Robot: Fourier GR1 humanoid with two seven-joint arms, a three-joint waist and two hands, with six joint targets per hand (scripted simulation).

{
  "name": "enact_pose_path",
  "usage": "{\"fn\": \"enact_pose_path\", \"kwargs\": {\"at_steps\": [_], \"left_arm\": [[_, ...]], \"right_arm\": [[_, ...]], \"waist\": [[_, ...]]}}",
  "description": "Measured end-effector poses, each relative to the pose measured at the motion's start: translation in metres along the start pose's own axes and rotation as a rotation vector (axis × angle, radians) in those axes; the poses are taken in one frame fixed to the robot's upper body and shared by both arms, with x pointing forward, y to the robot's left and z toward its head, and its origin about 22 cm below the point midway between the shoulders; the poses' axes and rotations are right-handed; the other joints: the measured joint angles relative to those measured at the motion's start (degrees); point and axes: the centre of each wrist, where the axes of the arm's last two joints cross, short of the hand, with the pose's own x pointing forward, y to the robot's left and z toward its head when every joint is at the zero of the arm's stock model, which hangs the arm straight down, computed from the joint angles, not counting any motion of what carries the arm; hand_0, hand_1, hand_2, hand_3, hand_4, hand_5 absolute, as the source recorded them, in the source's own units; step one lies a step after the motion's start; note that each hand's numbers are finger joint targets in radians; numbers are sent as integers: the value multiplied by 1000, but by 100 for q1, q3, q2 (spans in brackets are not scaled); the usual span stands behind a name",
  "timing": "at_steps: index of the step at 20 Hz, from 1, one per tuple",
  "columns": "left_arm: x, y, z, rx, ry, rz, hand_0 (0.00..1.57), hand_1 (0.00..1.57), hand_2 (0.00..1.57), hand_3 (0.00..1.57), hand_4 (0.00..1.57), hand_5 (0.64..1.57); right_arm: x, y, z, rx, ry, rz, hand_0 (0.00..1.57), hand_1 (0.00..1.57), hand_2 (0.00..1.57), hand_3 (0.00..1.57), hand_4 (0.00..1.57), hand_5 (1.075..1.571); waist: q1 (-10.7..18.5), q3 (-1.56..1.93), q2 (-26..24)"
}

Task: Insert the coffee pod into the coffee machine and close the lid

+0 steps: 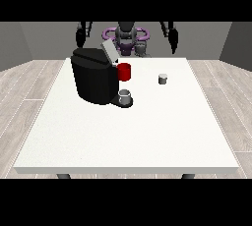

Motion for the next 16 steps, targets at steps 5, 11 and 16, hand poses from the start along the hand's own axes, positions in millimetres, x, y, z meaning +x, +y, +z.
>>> {"fn": "enact_pose_path", "kwargs": {"at_steps": [5, 11, 16], "left_arm": [[5, 17, -3, -88, -62, -133, 0, 0, 0, 0, 0, 1571], [23, 53, -23, -165, -93, -401, 0, 0, 0, 0, 0, 1571], [43, 84, -50, -160, -59, -528, 0, 0, 0, 0, 0, 1571]], "right_arm": [[-4, 3, -2, 16, 7, -12, 0, 0, 0, 0, 0, 1571], [9, 15, -11, -31, -90, 79, 0, 0, 0, 0, 0, 1571], [27, 26, -21, -31, -155, 121, 0, 0, 0, 0, 0, 1571]], "waist": [[-89, 74, 10], [-520, 96, 343], [-874, 101, 690]]}}
